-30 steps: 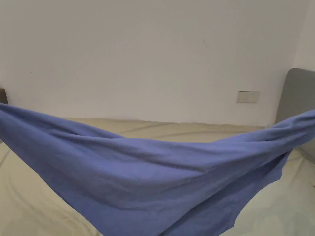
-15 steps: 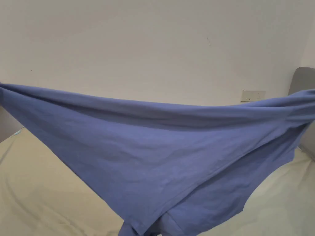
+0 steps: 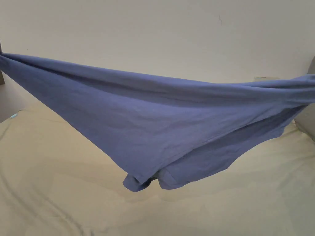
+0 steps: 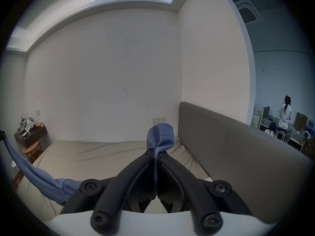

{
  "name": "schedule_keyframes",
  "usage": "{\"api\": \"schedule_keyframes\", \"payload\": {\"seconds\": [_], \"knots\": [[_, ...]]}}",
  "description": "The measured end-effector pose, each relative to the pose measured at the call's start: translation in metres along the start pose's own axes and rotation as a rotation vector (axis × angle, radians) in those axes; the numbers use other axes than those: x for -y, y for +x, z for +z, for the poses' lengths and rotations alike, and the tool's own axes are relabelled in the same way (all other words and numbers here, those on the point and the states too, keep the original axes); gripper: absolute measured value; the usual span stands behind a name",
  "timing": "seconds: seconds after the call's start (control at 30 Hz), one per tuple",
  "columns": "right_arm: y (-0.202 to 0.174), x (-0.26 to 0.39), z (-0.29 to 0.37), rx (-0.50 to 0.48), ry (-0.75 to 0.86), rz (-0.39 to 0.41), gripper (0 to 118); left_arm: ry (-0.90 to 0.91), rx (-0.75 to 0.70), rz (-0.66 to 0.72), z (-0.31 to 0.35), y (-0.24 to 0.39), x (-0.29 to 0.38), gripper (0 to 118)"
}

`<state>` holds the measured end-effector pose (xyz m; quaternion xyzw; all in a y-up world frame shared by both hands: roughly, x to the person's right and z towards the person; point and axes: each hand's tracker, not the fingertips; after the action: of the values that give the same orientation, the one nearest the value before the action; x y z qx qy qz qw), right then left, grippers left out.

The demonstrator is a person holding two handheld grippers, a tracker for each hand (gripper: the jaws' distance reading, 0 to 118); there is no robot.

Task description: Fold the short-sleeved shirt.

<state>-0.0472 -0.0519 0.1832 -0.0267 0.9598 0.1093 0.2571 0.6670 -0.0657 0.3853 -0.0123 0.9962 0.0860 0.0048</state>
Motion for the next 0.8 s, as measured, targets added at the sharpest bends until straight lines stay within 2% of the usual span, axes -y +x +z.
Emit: {"api": "schedule_keyframes", "payload": {"seconds": [0.07, 0.17, 0.2, 0.27, 0.4, 0.47, 0.5, 0.57, 0.63, 0.73, 0.8], "knots": [[-0.005, 0.026, -0.009, -0.008, -0.025, 0.015, 2, -0.033, -0.003, -0.016, -0.011, 0.002, 0.021, 2], [-0.017, 0.078, -0.027, 0.009, -0.14, 0.158, 2, -0.105, -0.024, -0.062, -0.027, 0.007, 0.068, 2], [-0.02, 0.096, -0.03, 0.009, -0.171, 0.18, 2, -0.127, -0.022, -0.085, -0.031, 0.011, 0.086, 2], [-0.016, 0.137, -0.045, -0.016, -0.237, 0.176, 2, -0.198, -0.019, -0.145, -0.036, 0.018, 0.129, 2], [-0.01, 0.218, -0.046, -0.052, -0.354, 0.149, 2, -0.376, 0.02, -0.169, -0.033, 0.019, 0.222, 2], [-0.008, 0.264, -0.037, -0.065, -0.43, 0.173, 2, -0.458, 0.022, -0.208, -0.022, 0.018, 0.27, 2], [-0.008, 0.285, -0.031, -0.07, -0.465, 0.196, 2, -0.517, 0.03, -0.239, -0.016, 0.017, 0.292, 2], [-0.006, 0.329, -0.016, -0.075, -0.551, 0.3, 2, -0.617, 0.055, -0.301, 0.003, 0.016, 0.339, 2], [-0.001, 0.367, 0.003, -0.091, -0.633, 0.353, 2, -0.693, 0.055, -0.371, 0.026, 0.014, 0.374, 2], [0.015, 0.407, 0.034, -0.092, -0.735, 0.35, 2, -0.761, 0.062, -0.43, 0.059, 0.002, 0.411, 2], [0.028, 0.421, 0.056, -0.111, -0.789, 0.278, 2, -0.787, 0.065, -0.403, 0.065, -0.018, 0.429, 2]]}}
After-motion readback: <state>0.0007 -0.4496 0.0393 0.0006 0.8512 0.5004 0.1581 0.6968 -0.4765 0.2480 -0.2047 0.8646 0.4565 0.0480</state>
